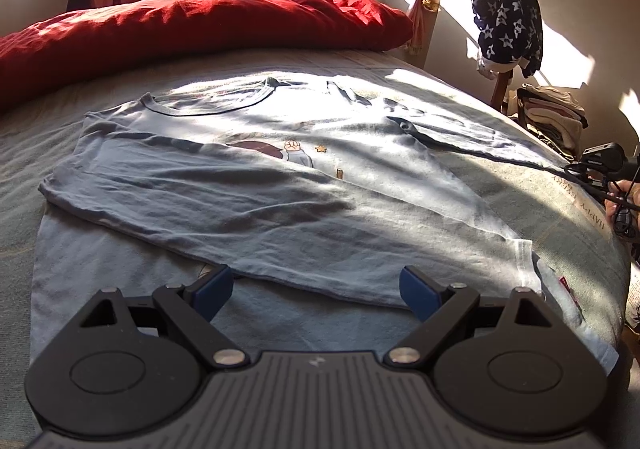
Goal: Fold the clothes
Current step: 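Close the right tool on the sleeve cuff and lift it, then carry the held sleeve with the right tool across the shirt body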
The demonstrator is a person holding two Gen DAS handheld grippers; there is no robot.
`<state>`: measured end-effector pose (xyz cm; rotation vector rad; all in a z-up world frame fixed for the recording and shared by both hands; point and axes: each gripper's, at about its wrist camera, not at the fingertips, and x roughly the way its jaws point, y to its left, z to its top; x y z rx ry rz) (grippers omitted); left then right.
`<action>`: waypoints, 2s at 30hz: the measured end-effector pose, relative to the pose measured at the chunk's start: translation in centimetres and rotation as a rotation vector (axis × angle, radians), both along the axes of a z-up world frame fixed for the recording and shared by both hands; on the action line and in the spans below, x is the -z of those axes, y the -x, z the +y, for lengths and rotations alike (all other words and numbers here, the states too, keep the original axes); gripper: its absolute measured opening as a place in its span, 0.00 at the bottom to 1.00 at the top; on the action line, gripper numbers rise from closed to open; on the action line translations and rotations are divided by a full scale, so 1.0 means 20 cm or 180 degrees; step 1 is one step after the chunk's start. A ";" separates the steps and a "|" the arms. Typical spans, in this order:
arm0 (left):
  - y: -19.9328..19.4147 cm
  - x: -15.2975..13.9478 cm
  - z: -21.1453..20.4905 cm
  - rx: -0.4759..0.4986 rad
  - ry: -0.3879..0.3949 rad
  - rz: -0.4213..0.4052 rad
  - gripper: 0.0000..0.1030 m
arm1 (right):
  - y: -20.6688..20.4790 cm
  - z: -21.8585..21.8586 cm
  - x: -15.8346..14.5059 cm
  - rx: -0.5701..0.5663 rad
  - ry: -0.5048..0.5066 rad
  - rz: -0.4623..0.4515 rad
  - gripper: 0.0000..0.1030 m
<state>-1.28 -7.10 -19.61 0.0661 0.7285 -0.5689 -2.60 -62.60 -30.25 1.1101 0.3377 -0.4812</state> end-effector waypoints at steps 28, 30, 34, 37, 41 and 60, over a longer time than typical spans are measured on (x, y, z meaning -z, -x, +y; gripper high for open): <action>0.09 -0.06 0.17 0.0131 -0.0145 0.0110 0.87 | -0.58 0.92 -0.70 -0.1803 0.1327 0.0487 0.04; 0.09 -0.07 0.20 0.0134 -0.0112 0.0159 0.88 | -0.61 1.00 -0.72 -0.1907 0.1350 0.0472 0.04; 0.08 -0.09 0.27 0.0111 -0.0023 0.0236 0.88 | -0.65 1.17 -0.73 -0.2102 0.1403 0.0477 0.04; 0.08 -0.10 0.32 0.0047 0.0011 0.0237 0.87 | -0.68 1.29 -0.74 -0.2243 0.1430 0.0479 0.04; 0.09 -0.13 0.40 -0.0041 0.0062 0.0214 0.88 | -0.72 1.44 -0.77 -0.2449 0.1509 0.0452 0.04; 0.03 -0.16 0.66 -0.0487 0.0229 0.0236 0.88 | -0.78 2.05 -0.79 -0.3360 0.1819 0.0416 0.04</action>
